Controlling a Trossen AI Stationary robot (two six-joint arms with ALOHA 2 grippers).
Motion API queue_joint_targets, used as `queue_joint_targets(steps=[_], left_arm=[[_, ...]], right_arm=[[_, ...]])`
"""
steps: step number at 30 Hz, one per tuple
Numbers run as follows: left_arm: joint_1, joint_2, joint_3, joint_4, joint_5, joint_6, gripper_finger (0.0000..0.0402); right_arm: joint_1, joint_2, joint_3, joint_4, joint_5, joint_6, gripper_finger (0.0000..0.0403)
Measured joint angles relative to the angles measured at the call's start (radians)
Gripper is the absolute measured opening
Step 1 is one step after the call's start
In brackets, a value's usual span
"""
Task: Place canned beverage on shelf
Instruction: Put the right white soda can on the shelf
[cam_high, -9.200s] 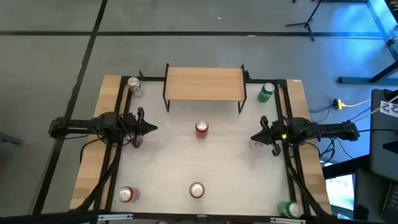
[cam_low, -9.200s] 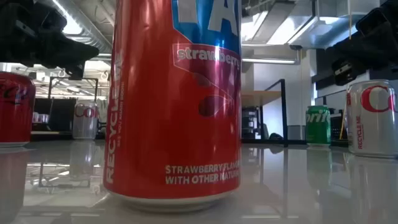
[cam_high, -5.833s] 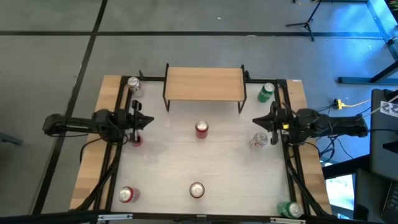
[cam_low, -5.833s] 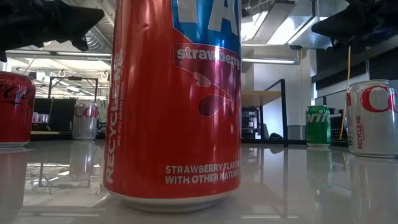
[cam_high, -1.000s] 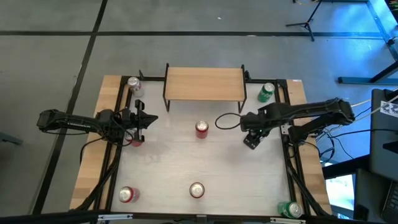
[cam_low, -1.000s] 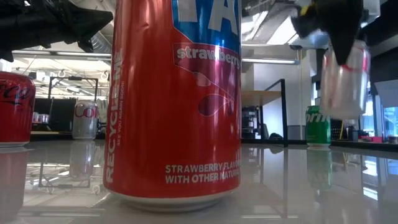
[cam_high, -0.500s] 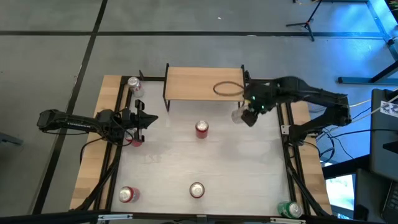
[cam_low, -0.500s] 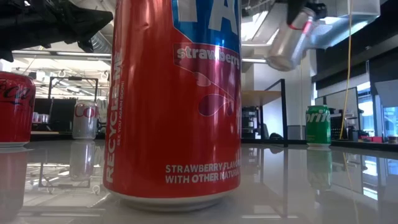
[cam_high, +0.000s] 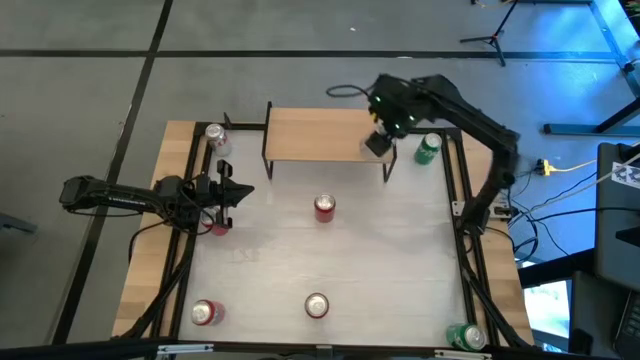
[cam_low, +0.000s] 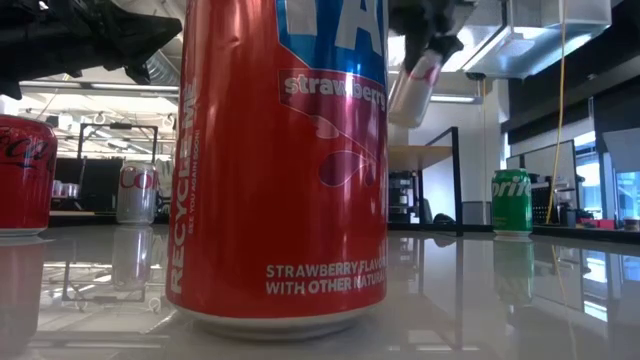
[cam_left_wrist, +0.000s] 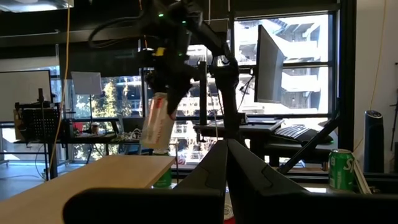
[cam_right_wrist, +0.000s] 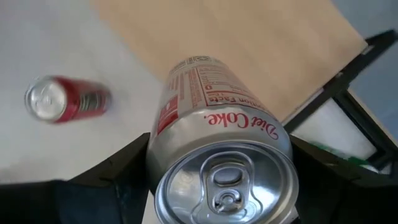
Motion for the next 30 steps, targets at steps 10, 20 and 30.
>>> queue_joint_targets(steps=[10, 20, 30], left_arm=[[0.0, 0.0, 0.0, -0.005, 0.0, -0.002, 0.0002], [0.0, 0.0, 0.0, -0.012, 0.0, -0.003, 0.0002], [0.0, 0.0, 0.0, -0.012, 0.0, -0.021, 0.0002]], right_arm=[[-0.173, 0.115, 0.064, -0.003, -0.046, -0.073, 0.0291], [-0.222, 0.116, 0.064, -0.002, -0.042, -0.072, 0.0291], [-0.247, 0.118, 0.042, -0.003, -0.023, -0.093, 0.0299]])
